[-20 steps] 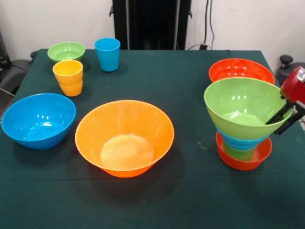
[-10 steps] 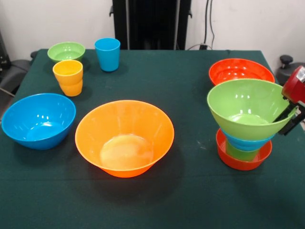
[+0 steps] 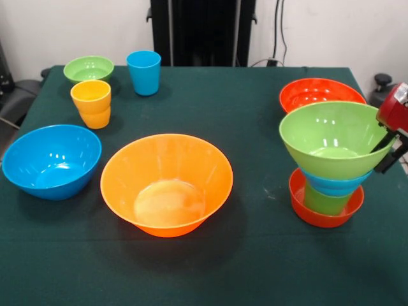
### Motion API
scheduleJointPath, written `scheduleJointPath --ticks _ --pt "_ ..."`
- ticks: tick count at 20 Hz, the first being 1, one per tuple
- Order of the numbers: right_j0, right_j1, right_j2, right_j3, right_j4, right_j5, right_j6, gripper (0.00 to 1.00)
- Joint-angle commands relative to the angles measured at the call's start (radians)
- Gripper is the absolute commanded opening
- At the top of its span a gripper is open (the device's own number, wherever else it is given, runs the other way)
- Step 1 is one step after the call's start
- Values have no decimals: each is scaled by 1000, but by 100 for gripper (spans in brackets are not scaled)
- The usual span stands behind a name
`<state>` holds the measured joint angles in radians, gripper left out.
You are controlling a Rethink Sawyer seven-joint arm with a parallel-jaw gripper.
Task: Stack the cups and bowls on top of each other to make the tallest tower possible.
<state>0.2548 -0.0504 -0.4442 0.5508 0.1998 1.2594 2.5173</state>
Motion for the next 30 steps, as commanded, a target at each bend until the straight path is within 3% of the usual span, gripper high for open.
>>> scheduleJointPath --ticks 1,30 --pt "-30 -4 133 145 -11 16 -99 0" --pt "-45 39 110 77 -47 88 -115 0"
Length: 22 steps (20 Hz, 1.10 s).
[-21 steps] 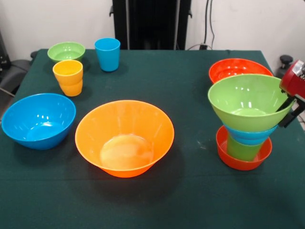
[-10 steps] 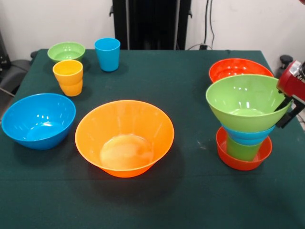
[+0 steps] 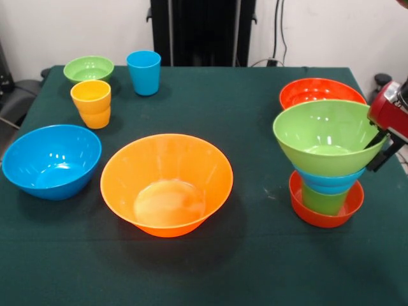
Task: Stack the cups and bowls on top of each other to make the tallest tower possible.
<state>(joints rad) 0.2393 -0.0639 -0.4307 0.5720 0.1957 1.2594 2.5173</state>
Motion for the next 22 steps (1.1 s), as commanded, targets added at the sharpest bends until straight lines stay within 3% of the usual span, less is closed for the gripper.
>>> scheduleJointPath --ticks 1,3,4,22 --pt "-31 51 101 58 -40 88 -116 0" --pt "-34 49 109 61 -36 81 -123 0" --pt "-36 41 118 73 -36 49 -131 100" --pt "-45 27 159 94 -14 36 -107 100"
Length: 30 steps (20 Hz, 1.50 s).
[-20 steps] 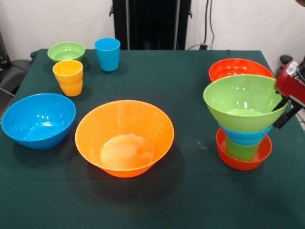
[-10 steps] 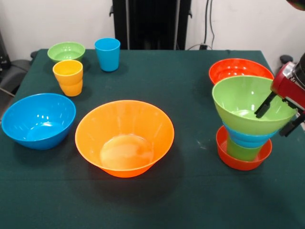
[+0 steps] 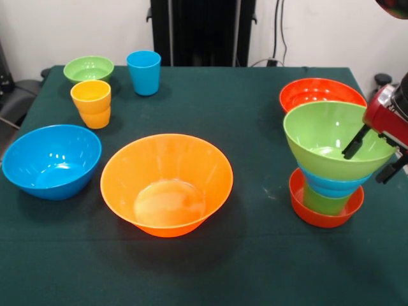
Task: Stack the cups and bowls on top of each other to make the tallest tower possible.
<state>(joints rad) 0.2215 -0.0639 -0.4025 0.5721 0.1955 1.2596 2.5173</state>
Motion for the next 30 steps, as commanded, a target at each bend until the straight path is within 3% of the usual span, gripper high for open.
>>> scheduleJointPath --ticks 1,7,21,25,30 --pt "-28 23 133 99 -13 33 -107 100" --pt "-26 -11 156 122 -7 -5 -122 100" --pt "10 -92 91 158 -88 -4 -134 100" --pt "18 -129 106 203 -88 -15 -127 100" --pt "38 -185 133 312 -84 -99 -129 100"
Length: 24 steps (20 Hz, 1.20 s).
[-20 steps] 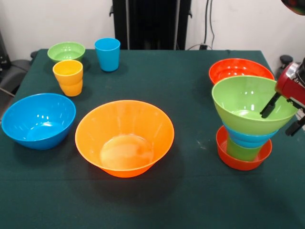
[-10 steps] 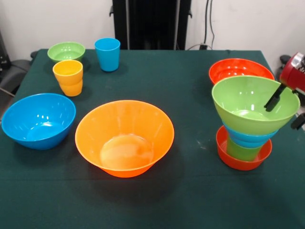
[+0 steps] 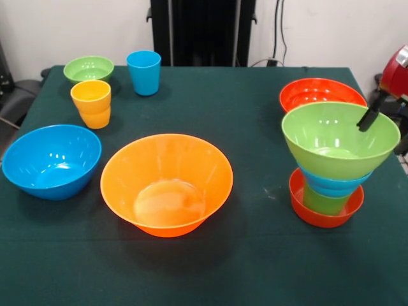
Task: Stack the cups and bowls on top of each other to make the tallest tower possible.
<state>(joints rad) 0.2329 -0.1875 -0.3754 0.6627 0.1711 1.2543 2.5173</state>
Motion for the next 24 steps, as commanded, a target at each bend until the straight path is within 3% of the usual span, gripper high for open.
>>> scheduleJointPath --ticks 1,13,24 --pt "28 -68 108 232 -62 -101 -131 100" --pt "67 -171 135 443 -67 -222 -121 100" --pt "49 -139 199 450 -55 -306 -115 100"
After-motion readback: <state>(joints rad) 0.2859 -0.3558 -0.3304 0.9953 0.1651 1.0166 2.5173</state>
